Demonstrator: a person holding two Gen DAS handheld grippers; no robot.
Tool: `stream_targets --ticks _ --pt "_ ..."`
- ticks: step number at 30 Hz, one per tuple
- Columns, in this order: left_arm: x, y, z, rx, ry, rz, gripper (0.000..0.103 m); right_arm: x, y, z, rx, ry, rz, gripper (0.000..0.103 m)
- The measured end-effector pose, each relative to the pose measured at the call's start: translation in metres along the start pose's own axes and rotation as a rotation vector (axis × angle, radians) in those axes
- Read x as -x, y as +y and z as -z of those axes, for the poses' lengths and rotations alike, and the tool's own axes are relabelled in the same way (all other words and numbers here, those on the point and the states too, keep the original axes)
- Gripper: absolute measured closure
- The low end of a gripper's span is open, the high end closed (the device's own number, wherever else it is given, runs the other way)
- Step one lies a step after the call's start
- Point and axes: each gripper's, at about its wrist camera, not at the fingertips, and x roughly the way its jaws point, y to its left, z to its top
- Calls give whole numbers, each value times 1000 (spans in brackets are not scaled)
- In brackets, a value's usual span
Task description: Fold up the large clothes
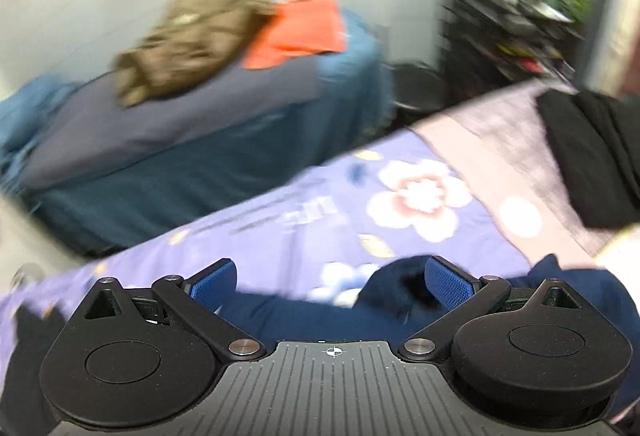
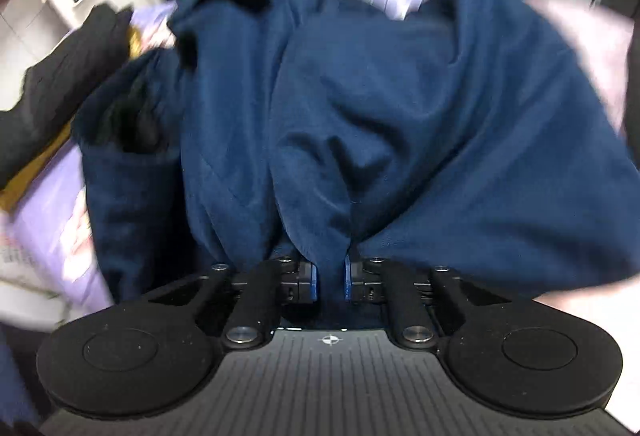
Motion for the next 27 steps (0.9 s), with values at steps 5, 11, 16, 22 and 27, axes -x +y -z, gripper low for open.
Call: stream_targets --ticks 5,11,16,22,27 --pt "-77 -59 2 -163 200 60 0 4 -18 49 -158 87 2 88" --pt "-128 -101 56 -278 265 22 0 24 -35 65 -268 27 21 77" --pt "-146 -86 57 -223 307 39 0 50 -6 73 -186 -40 130 50" --pt "-133 -75 45 -185 277 73 3 104 -11 76 -235 -229 255 28" --pt "-116 -59 33 -84 223 101 20 136 -44 85 -391 -356 398 6"
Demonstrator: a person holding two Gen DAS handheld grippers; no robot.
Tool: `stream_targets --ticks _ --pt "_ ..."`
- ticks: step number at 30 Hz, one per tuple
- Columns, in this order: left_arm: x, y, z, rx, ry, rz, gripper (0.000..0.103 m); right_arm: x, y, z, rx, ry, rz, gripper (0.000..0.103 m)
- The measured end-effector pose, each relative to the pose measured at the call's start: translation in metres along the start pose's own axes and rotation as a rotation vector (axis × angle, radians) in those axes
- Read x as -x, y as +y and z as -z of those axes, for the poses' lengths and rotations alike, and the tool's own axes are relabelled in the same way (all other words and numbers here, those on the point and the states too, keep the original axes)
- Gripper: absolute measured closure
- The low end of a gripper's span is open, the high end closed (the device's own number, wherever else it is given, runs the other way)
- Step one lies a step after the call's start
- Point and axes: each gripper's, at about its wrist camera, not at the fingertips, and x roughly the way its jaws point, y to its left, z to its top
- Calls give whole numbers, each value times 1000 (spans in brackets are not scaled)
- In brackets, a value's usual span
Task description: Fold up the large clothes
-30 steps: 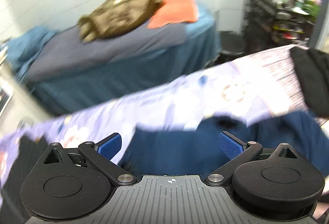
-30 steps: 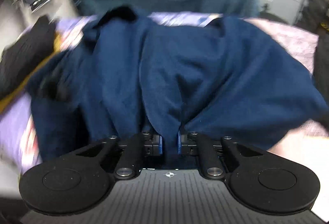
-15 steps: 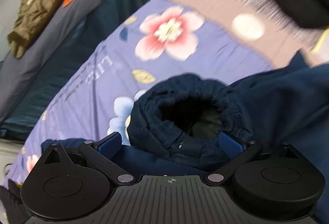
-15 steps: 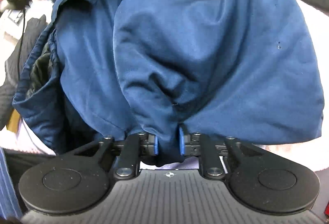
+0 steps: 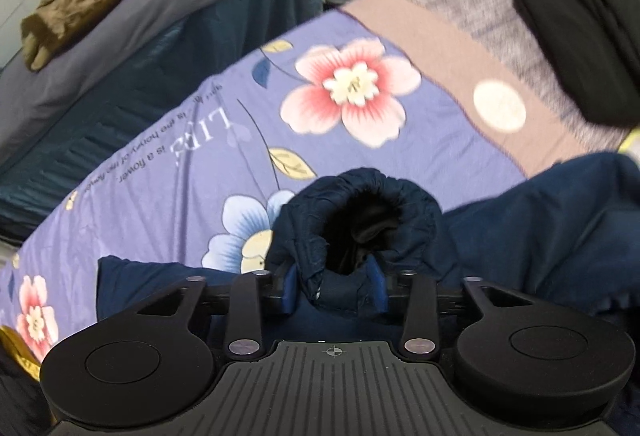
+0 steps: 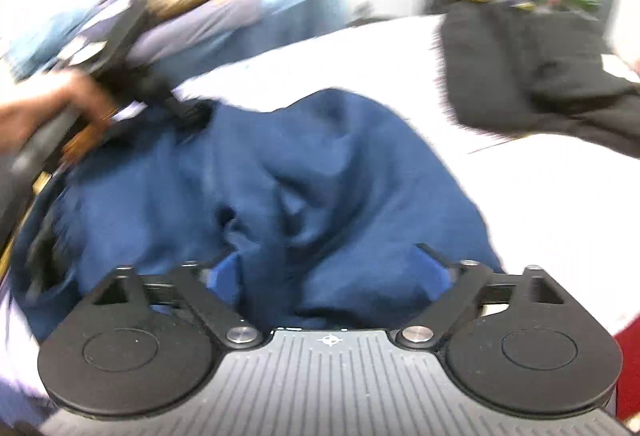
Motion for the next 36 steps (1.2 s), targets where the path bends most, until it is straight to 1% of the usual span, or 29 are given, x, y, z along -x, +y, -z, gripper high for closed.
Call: stream_targets --ticks 2,4,7,8,9,11,12,13,14,15,16,17,18,19,20,21,22,23,24,25,27,28,30,31,33,34,35,36 --pt "11 7 -1 38 -28 16 23 -10 -8 -3 -26 45 43 3" --pt "25 18 -1 80 -62 39 26 -21 -12 -4 -52 105 74 3" --pt "49 39 3 160 -114 81 29 -40 -10 3 -99 163 60 3" --pt "57 46 4 188 -129 96 29 -49 -5 5 -110 185 61 9" --pt "67 53 7 214 -146 108 30 -52 -7 8 -121 198 37 19" --pt "87 63 11 241 -191 115 38 -64 10 8 -136 216 -63 92" --pt "101 67 14 240 -233 89 73 -63 15 7 -135 215 -92 91" --pt "115 70 16 227 -288 34 73 -60 23 4 -97 197 -87 91" --pt "134 74 19 205 -366 -45 73 -55 32 -1 -36 165 -86 92" --pt "151 80 21 198 -430 -103 73 -49 37 -5 4 130 -96 92" --pt "165 91 22 216 -468 -128 73 -41 40 -11 26 87 -123 93" --pt "172 102 20 234 -452 -100 73 -35 41 -18 32 58 -142 93" --pt "176 115 18 275 -420 -59 72 -28 43 -26 35 28 -162 93" --pt "178 124 21 327 -412 -37 69 -23 46 -33 35 5 -179 93" --pt "179 130 24 363 -403 -26 68 -18 46 -43 28 -14 -196 93" --pt "178 132 27 374 -382 -25 41 -16 46 -52 13 -27 -220 93" --pt "176 131 30 365 -367 -34 31 -14 45 -61 -8 -29 -252 93" --pt "173 127 34 350 -362 -49 24 -8 43 -66 -23 -26 -278 93" --pt "169 122 37 327 -352 -60 9 -7 42 -70 -30 -24 -296 93" --pt "163 116 42 306 -332 -63 0 -6 44 -70 -24 -15 -309 93" --pt "151 103 50 275 -295 -41 0 -7 47 -64 7 31 -341 93" --pt "143 96 53 256 -273 -14 0 -8 47 -59 24 77 -384 93" --pt "133 83 52 229 -234 31 0 -4 48 -40 49 189 -499 93" --pt "128 73 50 215 -219 53 0 -5 51 -28 88 253 -566 93" --pt "120 54 44 161 -199 103 0 -3 64 -3 202 375 -656 93" --pt "115 42 40 128 -197 121 0 -4 71 11 268 455 -673 94" --pt "110 31 39 98 -196 132 0 -6 74 22 305 501 -650 94" --pt "100 18 37 58 -177 145 0 -12 75 30 314 525 -610 94"
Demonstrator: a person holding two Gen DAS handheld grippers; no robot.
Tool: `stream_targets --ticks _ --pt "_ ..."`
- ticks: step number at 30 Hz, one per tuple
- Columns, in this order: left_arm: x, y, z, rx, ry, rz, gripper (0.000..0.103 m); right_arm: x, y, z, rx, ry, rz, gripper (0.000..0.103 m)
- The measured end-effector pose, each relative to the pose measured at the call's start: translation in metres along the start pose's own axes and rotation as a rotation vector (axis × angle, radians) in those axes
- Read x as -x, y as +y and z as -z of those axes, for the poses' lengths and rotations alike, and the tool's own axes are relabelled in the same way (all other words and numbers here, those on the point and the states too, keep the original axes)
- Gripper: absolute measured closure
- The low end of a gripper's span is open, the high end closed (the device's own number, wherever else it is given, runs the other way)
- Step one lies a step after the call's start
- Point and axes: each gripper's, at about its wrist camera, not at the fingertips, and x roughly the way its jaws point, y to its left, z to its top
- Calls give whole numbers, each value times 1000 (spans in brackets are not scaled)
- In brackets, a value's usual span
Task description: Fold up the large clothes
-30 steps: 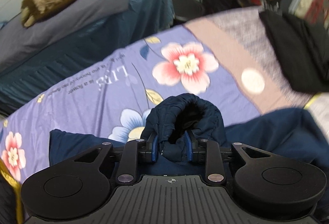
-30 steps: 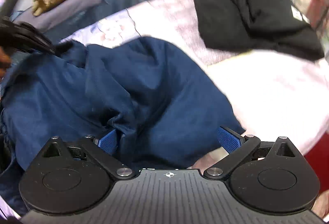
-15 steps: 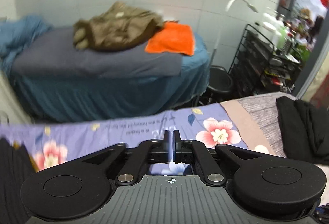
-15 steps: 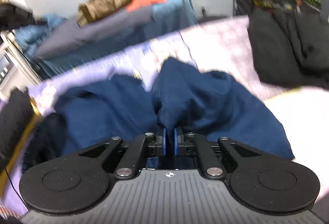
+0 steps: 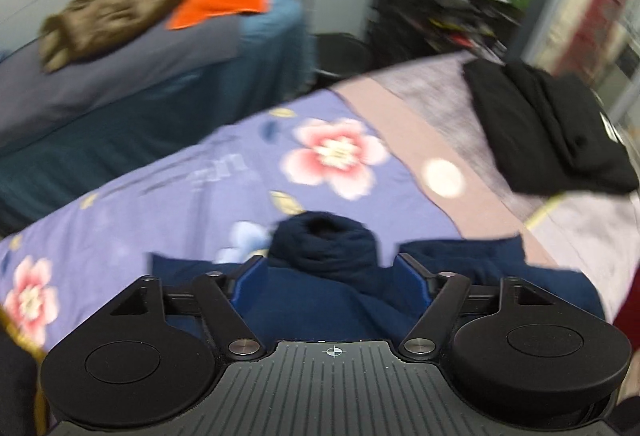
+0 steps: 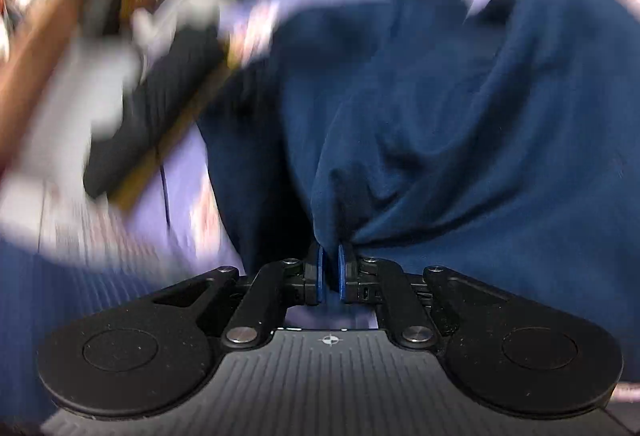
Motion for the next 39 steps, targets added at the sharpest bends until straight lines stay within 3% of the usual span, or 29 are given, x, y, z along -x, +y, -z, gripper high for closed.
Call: stream_targets --ticks 3,5,6,7,8,12,15,18,21,24,28,31,34,36,39 --pt "-45 -26 16 -94 160 24 0 -3 -16 3 -80 9 45 90" --pt "-75 -35 41 -139 273 -40 0 5 -23 1 -135 -31 29 83" --pt "-86 -37 54 -159 317 -66 0 9 -24 1 -157 -49 26 75" --pt "-93 -36 69 -169 344 -71 0 14 -24 2 -178 -71 40 55" --pt "-96 -34 82 -167 352 -69 0 21 -22 3 -190 -96 54 44" --pt "-101 -23 120 -180 356 -79 0 52 -21 1 -218 -229 91 34" --pt "-99 -25 124 -197 346 -95 0 84 -31 -6 -267 -377 142 27" --pt "-89 -25 112 -179 347 -87 0 103 -45 -17 -308 -480 261 20" --pt "-70 -14 92 -114 298 -49 0 109 -74 -29 -422 -487 379 19" --pt "-47 3 65 -46 207 -39 0 100 -93 -30 -517 -459 359 19" --pt "-42 21 24 2 114 -67 0 80 -104 -26 -528 -410 315 17" --pt "-65 22 -7 -9 129 -83 0 59 -111 -27 -497 -352 316 15" --pt "-105 12 -21 -43 207 -81 0 49 -112 -29 -444 -316 312 16" --pt "-135 5 -23 -61 280 -112 0 44 -106 -28 -400 -295 324 22" --pt "-166 -3 -11 -92 331 -152 0 41 -97 -24 -362 -291 324 44"
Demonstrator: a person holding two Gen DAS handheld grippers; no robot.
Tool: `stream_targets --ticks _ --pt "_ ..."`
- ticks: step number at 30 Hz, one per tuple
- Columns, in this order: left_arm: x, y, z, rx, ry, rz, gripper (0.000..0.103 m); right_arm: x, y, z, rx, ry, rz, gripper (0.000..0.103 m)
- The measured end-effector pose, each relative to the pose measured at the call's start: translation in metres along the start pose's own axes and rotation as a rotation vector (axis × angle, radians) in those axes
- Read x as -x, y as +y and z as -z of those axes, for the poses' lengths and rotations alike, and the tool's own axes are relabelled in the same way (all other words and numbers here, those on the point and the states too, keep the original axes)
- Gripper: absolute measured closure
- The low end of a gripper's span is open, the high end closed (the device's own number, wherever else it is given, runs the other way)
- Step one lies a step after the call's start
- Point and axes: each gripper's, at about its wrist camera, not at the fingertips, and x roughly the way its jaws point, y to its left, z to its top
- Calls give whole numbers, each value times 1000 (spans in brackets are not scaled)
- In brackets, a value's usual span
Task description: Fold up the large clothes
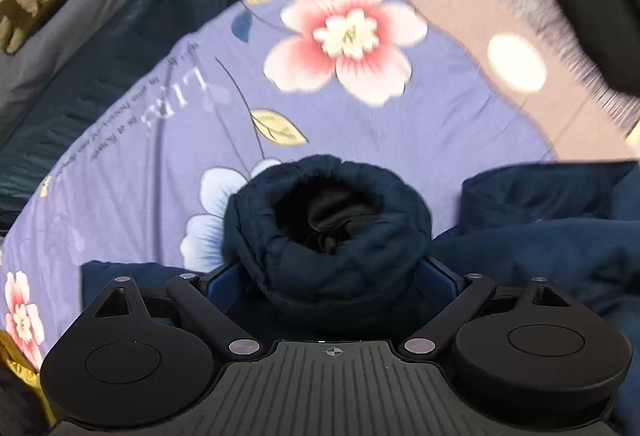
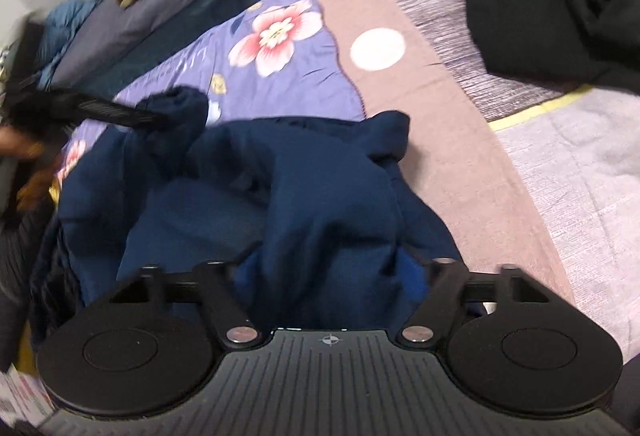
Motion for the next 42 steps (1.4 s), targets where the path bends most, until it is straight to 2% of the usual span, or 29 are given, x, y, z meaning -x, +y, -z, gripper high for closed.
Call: stream_targets --ticks 2,3,4,5,7,10,12,15,17,21,25,27,30,32,34,36,37,39,40,41,42 --pt "-4 0 4 16 -22 -8 0 3 5 7 10 -5 -21 66" --pt "-5 2 5 38 -23 6 0 6 8 10 18 -11 -19 69" --pt "-2 8 7 71 -17 18 5 8 13 14 39 -23 -13 77" --pt "0 14 6 100 -16 20 18 11 17 17 62 -39 -8 84" --pt "11 26 10 138 -43 35 29 19 23 20 68 -83 -8 87" --pt "44 53 16 242 -119 74 33 37 19 15 -21 -148 -68 90" --pt "71 74 24 318 -182 110 34 54 16 2 -91 -201 -153 91" --pt "123 107 41 416 -306 130 35 82 21 -24 -117 -277 -285 91" --pt "163 128 58 465 -401 108 35 105 33 -43 -77 -343 -361 91" --pt "242 172 102 576 -576 16 35 151 61 -86 -1 -470 -520 91" --pt "302 215 152 737 -713 -54 35 189 72 -128 36 -589 -620 92" --pt "330 229 175 786 -777 -122 35 205 70 -152 40 -647 -638 92" --pt "364 249 202 859 -859 -168 35 225 62 -187 38 -730 -627 92" --pt "379 258 213 877 -891 -232 35 235 53 -208 28 -791 -596 92" --pt "381 266 217 902 -887 -310 35 238 41 -229 -33 -830 -557 92" --pt "370 276 218 941 -855 -315 35 227 24 -252 -87 -824 -523 92" --pt "360 281 218 968 -830 -315 34 214 17 -259 -85 -820 -442 92" --pt "329 286 213 963 -745 -326 32 180 16 -271 -82 -783 -263 83" --pt "313 285 209 965 -690 -340 17 157 14 -276 -106 -734 -198 70" --pt "294 283 210 970 -642 -341 15 132 9 -279 -142 -667 -164 56" --pt "276 280 212 960 -605 -324 4 110 3 -276 -179 -617 -154 48"
